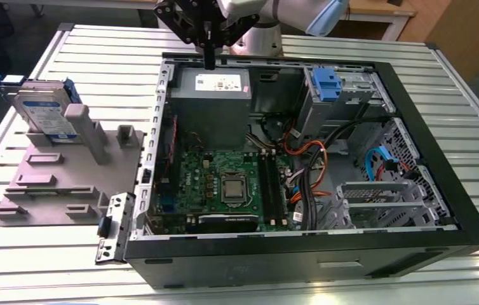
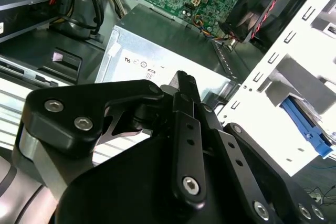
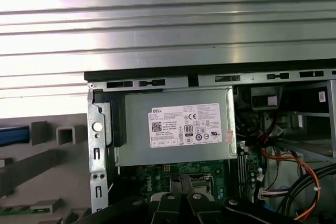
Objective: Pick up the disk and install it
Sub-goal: 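Reach for the disk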
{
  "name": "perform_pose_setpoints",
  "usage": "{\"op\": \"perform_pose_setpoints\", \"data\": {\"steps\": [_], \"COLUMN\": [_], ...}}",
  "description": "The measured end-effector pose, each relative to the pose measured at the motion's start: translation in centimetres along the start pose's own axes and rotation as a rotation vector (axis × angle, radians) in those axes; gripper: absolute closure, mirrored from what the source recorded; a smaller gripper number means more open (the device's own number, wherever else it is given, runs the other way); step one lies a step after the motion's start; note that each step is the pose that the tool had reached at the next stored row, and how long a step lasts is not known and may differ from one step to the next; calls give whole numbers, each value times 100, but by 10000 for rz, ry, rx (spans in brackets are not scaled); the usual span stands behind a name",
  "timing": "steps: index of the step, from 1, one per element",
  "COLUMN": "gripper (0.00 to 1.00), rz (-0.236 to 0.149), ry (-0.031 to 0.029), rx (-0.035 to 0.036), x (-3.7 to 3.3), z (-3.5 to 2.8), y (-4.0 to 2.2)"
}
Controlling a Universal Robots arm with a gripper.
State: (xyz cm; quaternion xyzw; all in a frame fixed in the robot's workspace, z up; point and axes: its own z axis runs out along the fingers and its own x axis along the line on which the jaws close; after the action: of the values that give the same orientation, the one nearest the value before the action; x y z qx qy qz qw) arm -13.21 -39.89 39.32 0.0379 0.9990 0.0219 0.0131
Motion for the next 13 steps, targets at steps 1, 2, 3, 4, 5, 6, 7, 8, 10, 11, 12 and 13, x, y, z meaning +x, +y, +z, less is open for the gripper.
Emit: {"op": "perform_pose_setpoints", "data": {"steps": [1,2,3,4,5,6,7,8,10,11,12,13], "gripper": [89,89,89,89,89,89,89,89,89,89,89,89], "rz": [-1,0,0,-1,0,2,2,0,1,1,0,1], "ry": [0,1,0,1,0,1,1,1,1,1,0,0], "rx": [1,2,1,1,1,1,1,1,2,2,1,1], "x": [0,1,2,2,3,7,12,16,30,38,46,51], "z": [0,-1,-1,-1,-1,-1,-1,-1,-2,-2,-2,-2], "y": [0,0,-1,-1,-1,-1,-1,-2,-3,-4,-4,-4]}}
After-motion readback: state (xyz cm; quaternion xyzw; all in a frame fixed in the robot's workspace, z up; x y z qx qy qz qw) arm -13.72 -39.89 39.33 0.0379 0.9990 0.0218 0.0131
